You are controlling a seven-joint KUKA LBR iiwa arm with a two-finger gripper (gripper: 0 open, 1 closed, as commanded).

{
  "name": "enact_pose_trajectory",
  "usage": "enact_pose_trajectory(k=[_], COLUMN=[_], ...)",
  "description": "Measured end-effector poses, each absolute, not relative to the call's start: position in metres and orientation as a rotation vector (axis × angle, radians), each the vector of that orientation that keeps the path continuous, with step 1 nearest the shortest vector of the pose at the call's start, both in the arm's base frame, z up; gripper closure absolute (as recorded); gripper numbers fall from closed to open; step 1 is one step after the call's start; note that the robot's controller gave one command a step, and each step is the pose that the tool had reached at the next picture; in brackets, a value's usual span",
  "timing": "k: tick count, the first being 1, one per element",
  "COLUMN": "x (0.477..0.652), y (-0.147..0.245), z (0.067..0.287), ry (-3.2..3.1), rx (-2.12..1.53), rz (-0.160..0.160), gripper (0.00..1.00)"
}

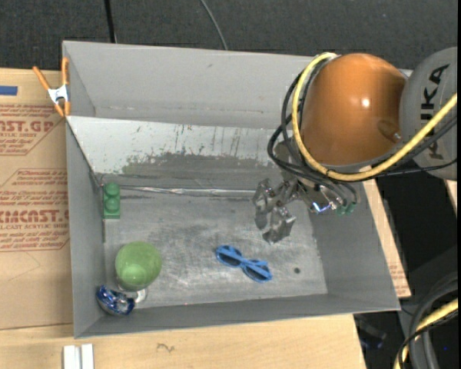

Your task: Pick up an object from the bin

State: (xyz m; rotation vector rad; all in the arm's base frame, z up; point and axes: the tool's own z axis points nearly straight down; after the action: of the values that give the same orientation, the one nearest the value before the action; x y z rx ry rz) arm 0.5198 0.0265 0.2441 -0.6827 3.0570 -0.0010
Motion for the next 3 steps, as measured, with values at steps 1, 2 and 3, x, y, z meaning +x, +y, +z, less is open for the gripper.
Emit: enact_pose_trajectory(k=[1, 2, 3], x=[0.519, 0.494, 0.534], y=[0.026, 0.049, -0.014], z=[0.241, 0.088, 0.074], ry=[3.064, 3.03, 3.052], rx=[-0.681, -0.842, -0.728], rz=[0.002, 0.005, -0.002], gripper=[0.0, 0.0, 0.0])
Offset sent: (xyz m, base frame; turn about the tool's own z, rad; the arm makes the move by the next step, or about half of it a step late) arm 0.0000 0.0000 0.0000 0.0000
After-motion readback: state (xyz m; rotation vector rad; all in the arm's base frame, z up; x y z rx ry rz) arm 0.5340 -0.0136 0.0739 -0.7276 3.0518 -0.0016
